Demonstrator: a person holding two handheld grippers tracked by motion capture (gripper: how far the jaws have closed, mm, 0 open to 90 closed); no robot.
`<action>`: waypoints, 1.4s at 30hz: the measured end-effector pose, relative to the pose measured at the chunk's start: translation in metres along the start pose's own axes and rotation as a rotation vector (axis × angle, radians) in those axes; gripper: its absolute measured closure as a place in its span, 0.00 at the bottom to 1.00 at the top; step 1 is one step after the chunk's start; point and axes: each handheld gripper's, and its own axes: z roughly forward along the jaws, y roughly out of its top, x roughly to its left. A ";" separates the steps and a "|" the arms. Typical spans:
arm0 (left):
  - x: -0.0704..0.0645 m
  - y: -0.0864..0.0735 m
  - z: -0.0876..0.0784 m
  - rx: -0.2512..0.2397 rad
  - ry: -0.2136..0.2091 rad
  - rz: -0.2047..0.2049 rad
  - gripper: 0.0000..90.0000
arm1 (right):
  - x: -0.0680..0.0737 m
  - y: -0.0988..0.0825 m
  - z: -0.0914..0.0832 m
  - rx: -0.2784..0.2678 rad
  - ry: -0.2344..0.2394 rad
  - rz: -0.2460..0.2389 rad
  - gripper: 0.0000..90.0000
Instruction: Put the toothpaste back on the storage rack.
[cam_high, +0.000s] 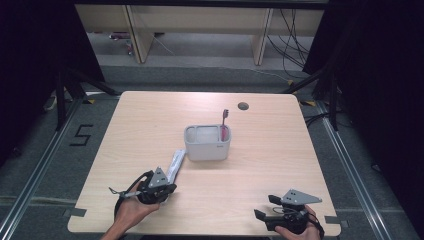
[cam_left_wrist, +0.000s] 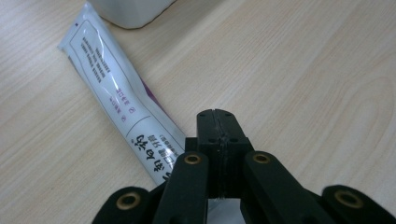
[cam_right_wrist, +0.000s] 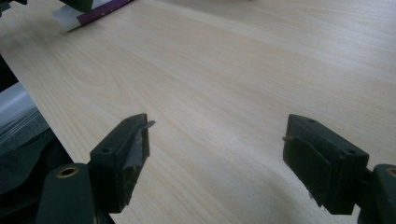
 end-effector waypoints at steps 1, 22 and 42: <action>0.001 0.000 0.000 -0.002 -0.003 -0.001 0.99 | 0.000 0.000 0.001 -0.002 -0.002 -0.007 0.26; 0.027 0.013 -0.017 0.013 0.031 -0.108 0.79 | -0.002 0.001 0.000 -0.006 -0.020 -0.031 0.26; 0.043 0.031 0.005 0.167 0.005 -0.209 0.52 | -0.001 0.001 0.000 -0.005 -0.010 -0.029 0.26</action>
